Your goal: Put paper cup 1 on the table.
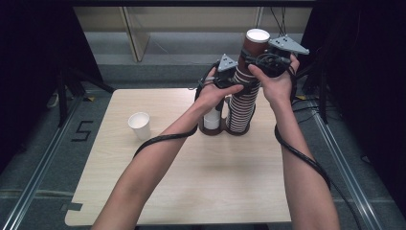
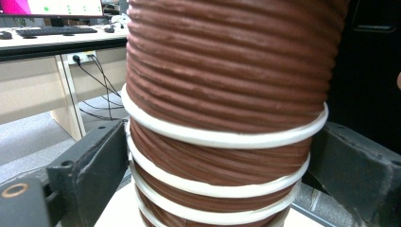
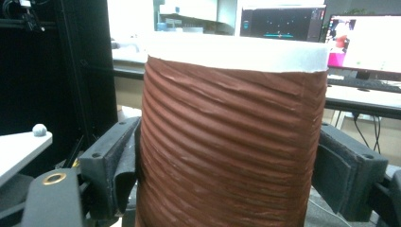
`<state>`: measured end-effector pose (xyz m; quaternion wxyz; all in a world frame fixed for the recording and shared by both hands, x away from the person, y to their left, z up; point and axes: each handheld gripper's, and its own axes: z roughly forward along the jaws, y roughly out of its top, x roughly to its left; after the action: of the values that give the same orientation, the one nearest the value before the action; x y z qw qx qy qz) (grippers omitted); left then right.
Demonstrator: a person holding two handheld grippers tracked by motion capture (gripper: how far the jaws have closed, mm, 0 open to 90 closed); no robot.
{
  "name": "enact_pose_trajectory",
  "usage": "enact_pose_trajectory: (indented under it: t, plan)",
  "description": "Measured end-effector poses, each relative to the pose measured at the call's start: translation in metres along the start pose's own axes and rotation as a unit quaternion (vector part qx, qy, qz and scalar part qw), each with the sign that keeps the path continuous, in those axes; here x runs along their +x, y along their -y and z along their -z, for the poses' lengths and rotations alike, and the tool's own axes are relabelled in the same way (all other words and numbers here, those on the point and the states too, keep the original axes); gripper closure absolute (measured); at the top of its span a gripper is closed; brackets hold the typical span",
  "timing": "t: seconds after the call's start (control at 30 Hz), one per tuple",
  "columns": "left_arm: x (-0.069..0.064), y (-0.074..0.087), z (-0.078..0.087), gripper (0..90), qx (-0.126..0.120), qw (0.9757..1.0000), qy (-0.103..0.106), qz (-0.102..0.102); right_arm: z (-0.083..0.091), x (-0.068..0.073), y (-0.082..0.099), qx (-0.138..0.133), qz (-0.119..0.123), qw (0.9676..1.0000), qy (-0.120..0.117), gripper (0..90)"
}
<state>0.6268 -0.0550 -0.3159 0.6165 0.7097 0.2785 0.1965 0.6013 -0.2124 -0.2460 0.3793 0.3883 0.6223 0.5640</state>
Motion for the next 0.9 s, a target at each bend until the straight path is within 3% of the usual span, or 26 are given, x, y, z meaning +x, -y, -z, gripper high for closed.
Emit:
enact_pose_trajectory:
  t: [0.4,0.57,0.9]
  plan:
    - [-0.002,0.0,0.0,6.2,-0.001,1.0,-0.001,-0.002,0.011,0.001,-0.018,-0.036,-0.008,0.9993,0.009,19.7]
    - [-0.003,0.0,0.0,6.2,0.0,1.0,-0.001,-0.009,0.018,0.001,-0.025,-0.07,-0.012,0.9973,0.016,20.0]
    - [-0.003,-0.001,0.0,6.2,0.002,0.9999,-0.005,-0.011,0.028,-0.002,-0.04,-0.098,-0.016,0.9949,0.017,20.0]
